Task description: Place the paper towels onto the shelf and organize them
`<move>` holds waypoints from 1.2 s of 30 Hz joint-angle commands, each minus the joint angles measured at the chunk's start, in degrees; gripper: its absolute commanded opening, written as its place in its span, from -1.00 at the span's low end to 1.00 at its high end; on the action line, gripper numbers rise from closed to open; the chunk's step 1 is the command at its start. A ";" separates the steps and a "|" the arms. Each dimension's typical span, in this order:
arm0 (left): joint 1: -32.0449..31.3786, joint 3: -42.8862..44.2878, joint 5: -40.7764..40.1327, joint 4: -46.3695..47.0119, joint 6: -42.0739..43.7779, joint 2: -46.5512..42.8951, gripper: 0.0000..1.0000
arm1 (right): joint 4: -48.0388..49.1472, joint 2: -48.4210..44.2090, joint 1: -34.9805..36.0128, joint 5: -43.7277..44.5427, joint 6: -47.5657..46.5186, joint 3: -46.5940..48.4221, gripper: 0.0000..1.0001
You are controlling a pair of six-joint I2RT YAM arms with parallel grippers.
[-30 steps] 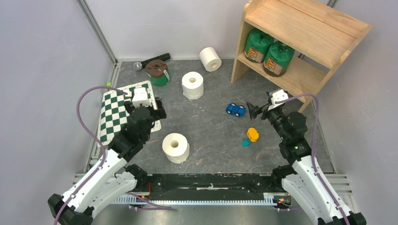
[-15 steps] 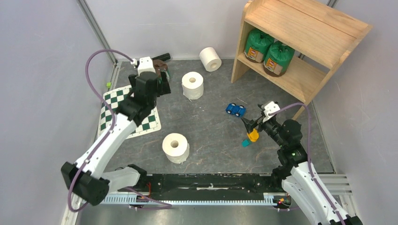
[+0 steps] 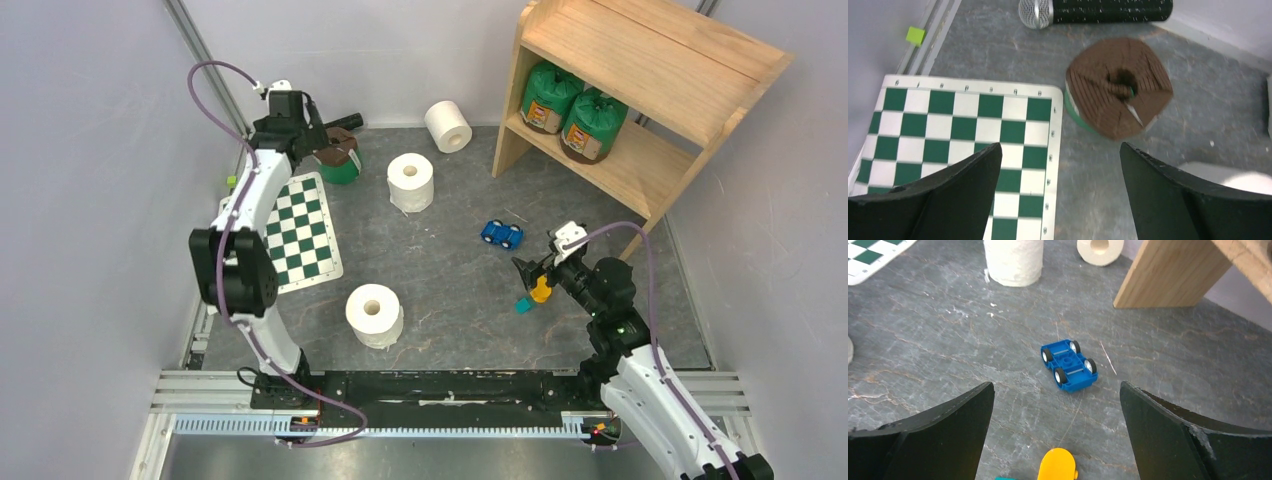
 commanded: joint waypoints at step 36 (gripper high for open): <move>6.24 29.82 21.07 -3.41 -3.12 30.92 0.16 | -2.17 4.51 0.35 11.47 1.69 6.48 0.99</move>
